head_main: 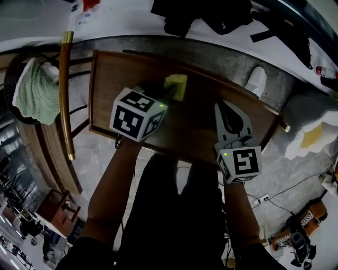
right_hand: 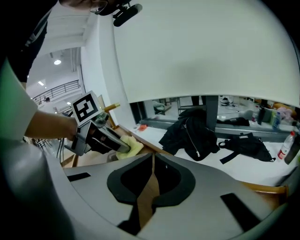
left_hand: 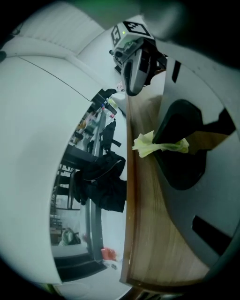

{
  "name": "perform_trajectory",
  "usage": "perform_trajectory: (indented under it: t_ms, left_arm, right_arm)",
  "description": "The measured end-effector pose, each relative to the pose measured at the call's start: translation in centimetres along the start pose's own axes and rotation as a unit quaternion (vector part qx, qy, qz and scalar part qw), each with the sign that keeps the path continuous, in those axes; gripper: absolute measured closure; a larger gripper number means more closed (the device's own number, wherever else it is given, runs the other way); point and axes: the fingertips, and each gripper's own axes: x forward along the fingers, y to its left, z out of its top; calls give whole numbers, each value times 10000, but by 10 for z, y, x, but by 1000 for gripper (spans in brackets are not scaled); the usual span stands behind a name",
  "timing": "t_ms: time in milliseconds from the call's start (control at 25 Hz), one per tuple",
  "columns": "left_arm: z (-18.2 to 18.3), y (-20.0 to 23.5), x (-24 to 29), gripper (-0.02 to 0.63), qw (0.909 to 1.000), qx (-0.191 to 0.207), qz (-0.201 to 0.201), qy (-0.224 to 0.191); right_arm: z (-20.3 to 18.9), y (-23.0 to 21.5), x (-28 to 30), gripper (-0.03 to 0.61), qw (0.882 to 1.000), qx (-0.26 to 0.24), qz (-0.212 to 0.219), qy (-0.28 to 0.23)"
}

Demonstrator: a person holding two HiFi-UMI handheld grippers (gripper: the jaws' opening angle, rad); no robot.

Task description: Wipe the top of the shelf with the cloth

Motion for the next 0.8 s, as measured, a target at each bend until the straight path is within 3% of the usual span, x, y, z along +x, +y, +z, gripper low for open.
perform_trajectory:
  t_ms: [440,800]
  left_arm:
    - [-9,104,-61,577,9972,-141,724,-91]
    - [-14,157,-92,577,9876,-365,1527,-74]
  right_arm:
    - [11,39,39,552,9998,-97,179,74]
    - [3,50,45,552,9994,-139,263,165]
